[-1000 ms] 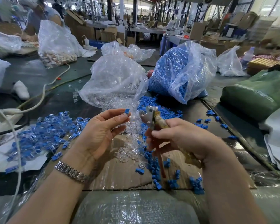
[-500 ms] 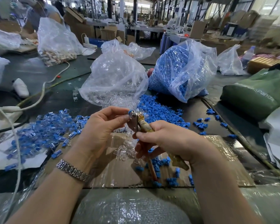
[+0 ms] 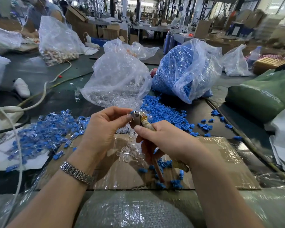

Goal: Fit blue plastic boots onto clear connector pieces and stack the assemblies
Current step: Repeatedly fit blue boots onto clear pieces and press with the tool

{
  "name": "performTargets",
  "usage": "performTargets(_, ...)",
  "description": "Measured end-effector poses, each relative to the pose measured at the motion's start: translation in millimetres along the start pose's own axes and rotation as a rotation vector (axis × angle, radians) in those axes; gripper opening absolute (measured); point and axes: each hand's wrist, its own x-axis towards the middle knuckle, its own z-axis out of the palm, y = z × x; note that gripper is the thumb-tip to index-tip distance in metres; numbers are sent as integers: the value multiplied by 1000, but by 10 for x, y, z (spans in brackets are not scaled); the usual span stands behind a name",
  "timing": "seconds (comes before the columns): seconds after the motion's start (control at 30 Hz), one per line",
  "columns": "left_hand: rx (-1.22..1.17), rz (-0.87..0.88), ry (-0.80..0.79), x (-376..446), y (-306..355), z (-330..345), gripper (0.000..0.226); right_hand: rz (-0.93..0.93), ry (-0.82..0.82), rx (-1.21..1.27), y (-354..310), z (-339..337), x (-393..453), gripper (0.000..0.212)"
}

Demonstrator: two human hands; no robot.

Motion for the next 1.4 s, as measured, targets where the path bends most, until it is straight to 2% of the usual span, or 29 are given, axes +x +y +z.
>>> performTargets(0.1, 81, 27, 126, 23, 4, -75, 17, -17, 57, -45, 26, -138, -16, 46)
performTargets(0.17, 343, 52, 314, 51, 0, -171, 18, -23, 197, -69, 75, -271, -32, 40)
performTargets(0.23, 669, 61, 504, 62, 12, -249, 21, 14, 358, -193, 142, -385, -27, 36)
performTargets(0.33, 1051, 109, 614, 45, 14, -287, 23, 148, 485, -440, 272, -452, 14, 38)
performTargets(0.37, 1090, 146, 577, 40, 6, -273, 22, 201, 496, -513, 317, -451, 30, 37)
performTargets(0.43, 1028, 216, 369, 28, -20, -189, 22, 278, 499, -626, 387, -421, 57, 36)
performTargets(0.53, 916, 162, -28, -11, -80, -26, 22, 307, 496, -734, 458, -369, 92, 37)
performTargets(0.6, 966, 118, -150, -8, -147, 11, 16, 326, 486, -779, 484, -337, 115, 42)
performTargets(0.87, 1017, 83, -117, 45, -244, 38, 4, 401, 438, -865, 451, -267, 136, 59)
performTargets(0.97, 986, 54, -111, 64, -251, 59, 3, 388, 510, -870, 420, -233, 135, 71)
performTargets(1.0, 973, 45, -107, 70, -255, 64, 4, 351, 549, -856, 402, -225, 149, 69)
performTargets(1.07, 966, 33, -95, 85, -266, 63, 7, 217, 578, -834, 360, -205, 190, 49)
performTargets(1.17, 991, 37, -91, 100, -283, 51, 10, 32, 494, -793, 307, -124, 255, 19)
performTargets(1.27, 1002, 46, -134, 105, -288, 57, 16, -8, 429, -843, 301, -22, 324, 15)
performTargets(1.4, 1009, 50, -142, 89, -259, 65, 12, 1, 397, -898, 313, 3, 376, 12)
